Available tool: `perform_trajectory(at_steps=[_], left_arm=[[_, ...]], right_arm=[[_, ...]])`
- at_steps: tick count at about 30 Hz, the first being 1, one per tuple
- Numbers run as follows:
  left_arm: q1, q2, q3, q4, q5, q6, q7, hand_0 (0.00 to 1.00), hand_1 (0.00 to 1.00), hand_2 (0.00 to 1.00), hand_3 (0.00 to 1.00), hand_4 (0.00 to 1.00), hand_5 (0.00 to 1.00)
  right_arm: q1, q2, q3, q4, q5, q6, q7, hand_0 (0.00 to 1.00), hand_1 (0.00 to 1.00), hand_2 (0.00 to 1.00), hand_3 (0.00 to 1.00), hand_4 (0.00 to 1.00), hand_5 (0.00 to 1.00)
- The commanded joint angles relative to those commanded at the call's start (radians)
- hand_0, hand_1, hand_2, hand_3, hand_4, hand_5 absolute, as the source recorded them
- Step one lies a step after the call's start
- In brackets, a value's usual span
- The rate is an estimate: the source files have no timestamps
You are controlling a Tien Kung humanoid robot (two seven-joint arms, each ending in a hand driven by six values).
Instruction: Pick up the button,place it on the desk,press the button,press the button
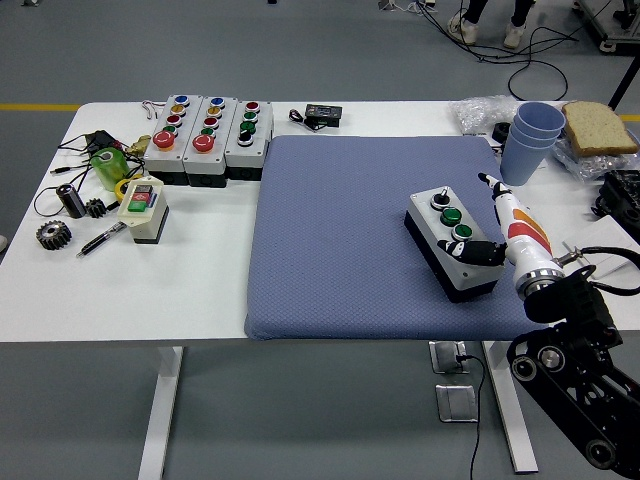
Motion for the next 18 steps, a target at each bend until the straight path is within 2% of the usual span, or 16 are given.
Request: perform_trajectory(at_steps=[6, 11, 18], left_arm=[[0.001, 0.0, 0.0, 0.0, 0.001, 0.0, 0.0, 0.641, 0.696, 0.711, 0.63, 0.375, 0.735], [0.001, -0.001, 0.003, 0.0, -0.002, 0.0, 0.0, 0.641, 0.696, 0.709, 0.629, 0.376, 0.736], [0.002, -0.001, 0.003, 0.0, -0.002, -0.001, 0.001, 0.641, 0.696, 0.71, 0.63, 0.375, 0.735]], right_arm=[[0.019, 0.016, -0.011, -0.04, 0.006, 0.024, -0.032, 0.998, 0.926, 0.998, 0.998, 0.99, 0.179], [0.049, 0.028, -0.022, -0.071, 0.007, 0.07, -0.083, 0.998, 0.926, 0.998, 0.998, 0.991, 0.188], [0.078, 0.037, -0.036, -0.091, -0.002, 0.122, -0.083, 0.989, 0.912, 0.998, 0.998, 0.987, 0.199]])
